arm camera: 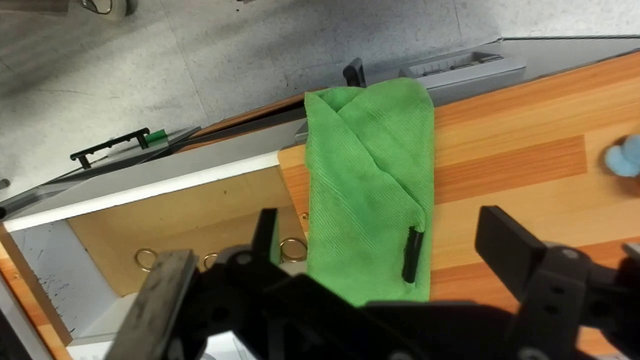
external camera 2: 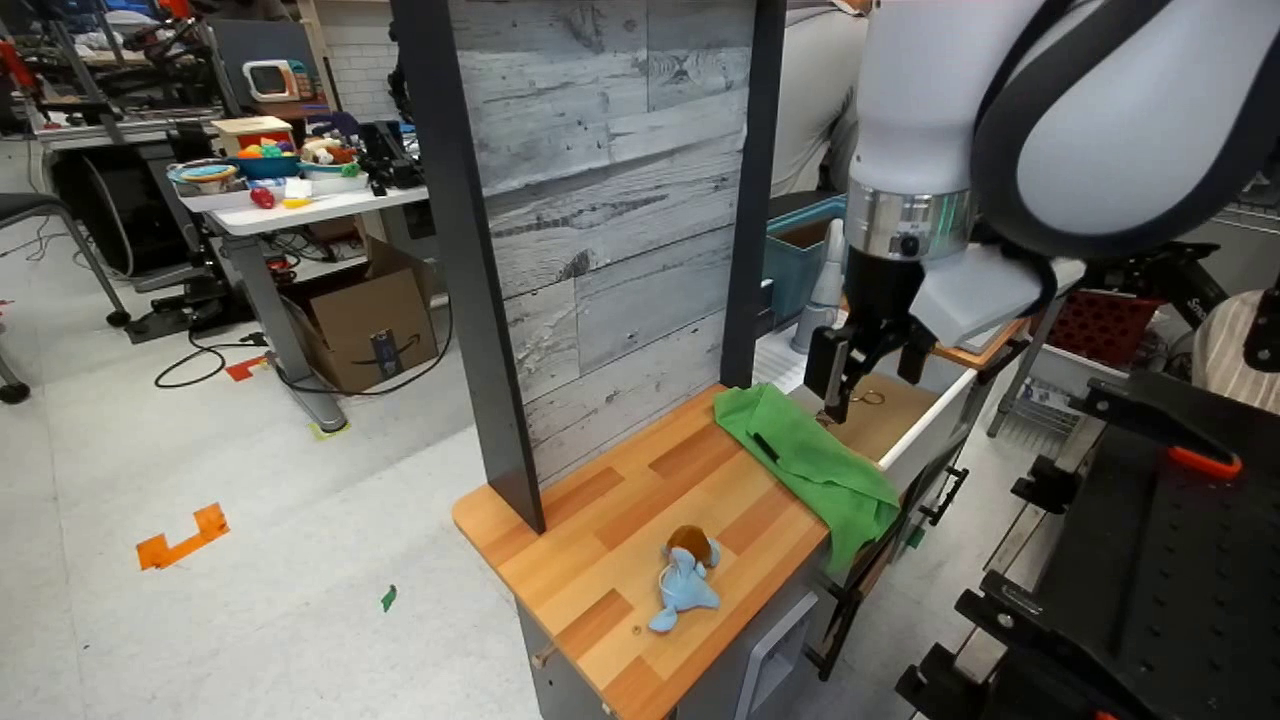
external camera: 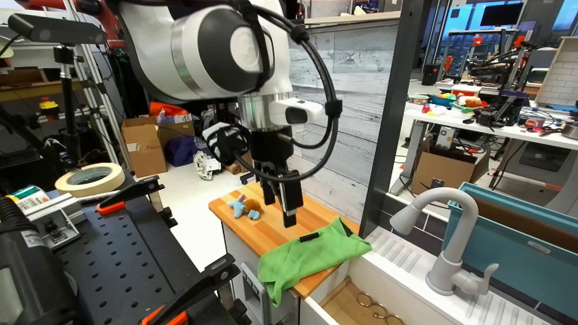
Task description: Move the green cloth to the left
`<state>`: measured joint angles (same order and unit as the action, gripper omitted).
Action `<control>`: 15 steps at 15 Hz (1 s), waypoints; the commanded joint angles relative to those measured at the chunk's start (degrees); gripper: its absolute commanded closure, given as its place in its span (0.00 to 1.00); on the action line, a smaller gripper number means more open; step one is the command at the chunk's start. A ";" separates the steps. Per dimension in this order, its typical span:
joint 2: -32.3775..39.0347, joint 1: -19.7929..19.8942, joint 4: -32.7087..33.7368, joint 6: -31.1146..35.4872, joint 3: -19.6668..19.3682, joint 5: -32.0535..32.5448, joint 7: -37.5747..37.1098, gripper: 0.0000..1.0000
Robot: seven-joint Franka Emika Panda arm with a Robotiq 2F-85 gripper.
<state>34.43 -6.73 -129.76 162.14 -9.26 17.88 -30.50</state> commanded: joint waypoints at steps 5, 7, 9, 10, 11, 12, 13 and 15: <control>13.61 1.52 8.70 4.36 -1.73 -8.56 12.04 0.00; 15.92 1.96 10.47 4.26 -1.86 -9.78 14.16 0.00; 17.63 2.45 11.88 4.04 -2.06 -10.44 15.83 0.00; 18.31 2.90 12.60 3.82 -2.00 -10.63 16.59 0.00; 18.91 3.19 13.15 3.77 -1.97 -10.78 17.16 0.00; 19.53 3.33 13.71 3.93 -1.97 -10.92 17.67 0.00; 20.27 3.25 14.39 4.03 -2.02 -11.00 17.94 0.00; 21.34 3.35 15.48 3.79 -1.85 -11.15 18.29 0.00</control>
<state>53.52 -3.48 -116.74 165.34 -11.19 8.64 -14.75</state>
